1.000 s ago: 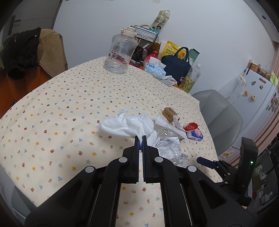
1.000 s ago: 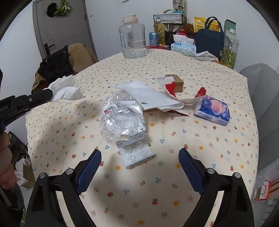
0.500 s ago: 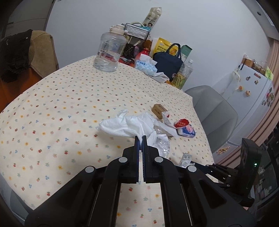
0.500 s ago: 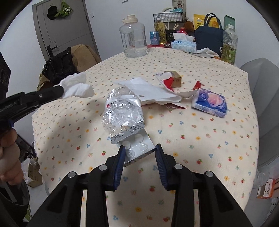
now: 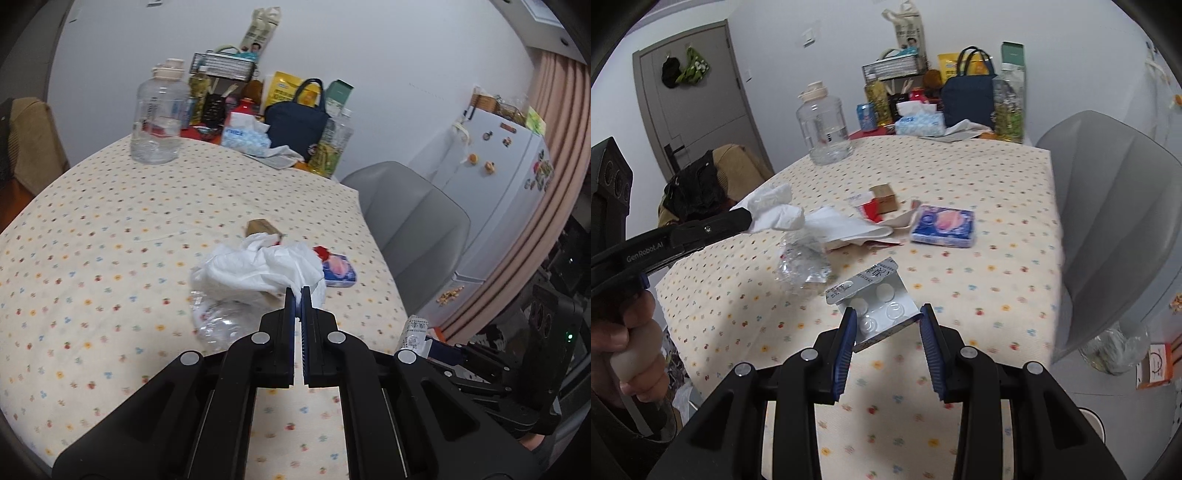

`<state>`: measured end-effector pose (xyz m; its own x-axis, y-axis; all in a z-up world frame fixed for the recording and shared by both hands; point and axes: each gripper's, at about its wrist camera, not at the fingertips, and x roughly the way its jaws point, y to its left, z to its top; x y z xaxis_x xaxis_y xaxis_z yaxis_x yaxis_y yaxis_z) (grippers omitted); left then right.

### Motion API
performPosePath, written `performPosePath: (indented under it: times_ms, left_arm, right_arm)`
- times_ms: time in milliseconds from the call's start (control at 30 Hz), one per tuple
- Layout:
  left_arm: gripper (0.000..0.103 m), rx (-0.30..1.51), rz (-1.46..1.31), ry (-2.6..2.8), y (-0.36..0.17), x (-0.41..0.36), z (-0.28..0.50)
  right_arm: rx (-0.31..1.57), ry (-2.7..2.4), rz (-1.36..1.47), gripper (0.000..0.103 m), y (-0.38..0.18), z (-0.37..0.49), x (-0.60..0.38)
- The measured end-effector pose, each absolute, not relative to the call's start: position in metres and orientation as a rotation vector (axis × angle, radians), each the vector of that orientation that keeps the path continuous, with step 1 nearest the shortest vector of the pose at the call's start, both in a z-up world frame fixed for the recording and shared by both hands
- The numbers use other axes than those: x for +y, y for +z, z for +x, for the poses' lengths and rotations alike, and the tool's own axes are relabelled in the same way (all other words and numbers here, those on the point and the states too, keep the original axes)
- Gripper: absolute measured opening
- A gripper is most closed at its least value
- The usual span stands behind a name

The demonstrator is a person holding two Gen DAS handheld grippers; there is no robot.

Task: Collect trash
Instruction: 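Carry the tissue and blister pack in both tools to the bin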

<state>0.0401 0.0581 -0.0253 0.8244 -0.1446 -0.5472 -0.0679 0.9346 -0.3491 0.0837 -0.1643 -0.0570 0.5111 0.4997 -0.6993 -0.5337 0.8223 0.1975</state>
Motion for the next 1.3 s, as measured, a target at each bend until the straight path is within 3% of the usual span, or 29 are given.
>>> performPosePath:
  times_ms: [567,1300]
  left_arm:
    - [0.004,0.64,-0.285,-0.233,-0.02,-0.036,0.078]
    - [0.004,0.746,-0.142,-0.478,-0.044,-0.184,0.122]
  right_arm:
    - [0.801,0.382,0.068,0.035,-0.051,0.081,-0.282]
    - [0.843,0.119,0.219,0.035,-0.093,0.07,-0.417]
